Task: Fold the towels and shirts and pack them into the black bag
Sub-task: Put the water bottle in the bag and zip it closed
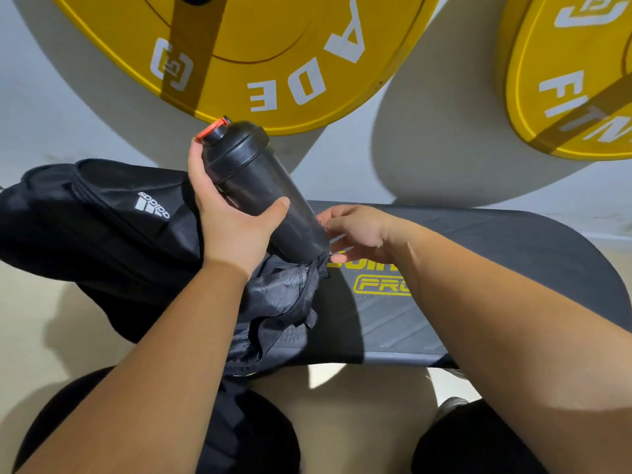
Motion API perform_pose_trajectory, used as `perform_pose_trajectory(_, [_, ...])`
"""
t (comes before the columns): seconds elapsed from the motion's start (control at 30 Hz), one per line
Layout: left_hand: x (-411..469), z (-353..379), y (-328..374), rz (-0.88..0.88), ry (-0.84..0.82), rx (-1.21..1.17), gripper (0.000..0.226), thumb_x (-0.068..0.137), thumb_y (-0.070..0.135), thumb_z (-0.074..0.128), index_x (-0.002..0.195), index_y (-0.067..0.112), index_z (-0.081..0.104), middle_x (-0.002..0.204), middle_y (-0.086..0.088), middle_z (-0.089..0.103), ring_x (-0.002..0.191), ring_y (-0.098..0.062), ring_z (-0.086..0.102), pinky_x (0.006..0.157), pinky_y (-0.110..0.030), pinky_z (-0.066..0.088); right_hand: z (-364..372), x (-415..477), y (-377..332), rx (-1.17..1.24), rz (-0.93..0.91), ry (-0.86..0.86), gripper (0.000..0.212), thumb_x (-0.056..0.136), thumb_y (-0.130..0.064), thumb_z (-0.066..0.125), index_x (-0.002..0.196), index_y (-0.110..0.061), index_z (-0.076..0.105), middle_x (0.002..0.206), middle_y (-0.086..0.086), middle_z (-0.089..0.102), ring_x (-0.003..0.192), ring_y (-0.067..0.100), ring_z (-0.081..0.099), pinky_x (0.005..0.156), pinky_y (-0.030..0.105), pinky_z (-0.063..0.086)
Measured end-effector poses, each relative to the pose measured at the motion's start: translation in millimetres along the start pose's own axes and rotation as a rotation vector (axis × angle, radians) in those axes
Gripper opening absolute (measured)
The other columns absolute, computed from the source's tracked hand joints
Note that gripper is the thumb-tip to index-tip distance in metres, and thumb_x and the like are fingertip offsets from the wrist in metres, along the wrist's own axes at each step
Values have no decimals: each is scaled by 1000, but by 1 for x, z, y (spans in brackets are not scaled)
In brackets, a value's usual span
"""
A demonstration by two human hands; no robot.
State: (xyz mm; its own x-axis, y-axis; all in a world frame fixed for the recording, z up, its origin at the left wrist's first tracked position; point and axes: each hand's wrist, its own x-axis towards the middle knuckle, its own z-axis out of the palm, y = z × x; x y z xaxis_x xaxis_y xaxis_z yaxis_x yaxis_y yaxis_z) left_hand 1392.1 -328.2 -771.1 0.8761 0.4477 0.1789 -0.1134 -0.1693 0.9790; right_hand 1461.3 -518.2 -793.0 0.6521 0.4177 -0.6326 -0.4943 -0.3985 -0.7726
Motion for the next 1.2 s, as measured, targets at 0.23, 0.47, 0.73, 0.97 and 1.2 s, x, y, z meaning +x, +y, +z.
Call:
perform_pose_trajectory(0.23, [7,-28,-7,58,-22,63,117,64,17,89,152,40,16,153,6,33,141,-12,38,113,-45,40,10,14,11,-177,-88,-41,21,91,-1,65,99,-20,66,87,17,59,68,25,53,62,32,52])
perform_pose_trajectory(0.47, [8,-34,-14,59,-9,68,115,64,18,90,150,44,19,153,7,35,141,-16,39,112,-48,40,14,12,5,-508,-259,131,36,93,0,42,101,-12,74,47,-10,51,51,20,51,47,20,41])
perform_pose_trajectory(0.73, [7,-21,-3,0,52,-36,114,63,13,89,148,46,21,148,12,40,132,-10,49,106,-41,48,-2,-1,-12,-893,-281,41,42,88,3,44,126,-5,59,84,16,71,65,27,70,60,31,56])
perform_pose_trajectory(0.97, [1,24,16,-56,212,-197,115,60,14,91,146,46,21,147,7,36,127,-5,52,99,-32,53,7,-7,10,65,-219,135,47,85,19,35,118,2,64,86,16,63,53,18,55,57,29,56])
perform_pose_trajectory(1.2, [-17,57,7,-32,302,-166,111,61,16,92,145,39,24,146,4,36,125,-4,53,100,-31,52,-9,-17,27,282,-144,145,42,89,21,35,113,6,65,91,13,65,51,12,57,58,27,57])
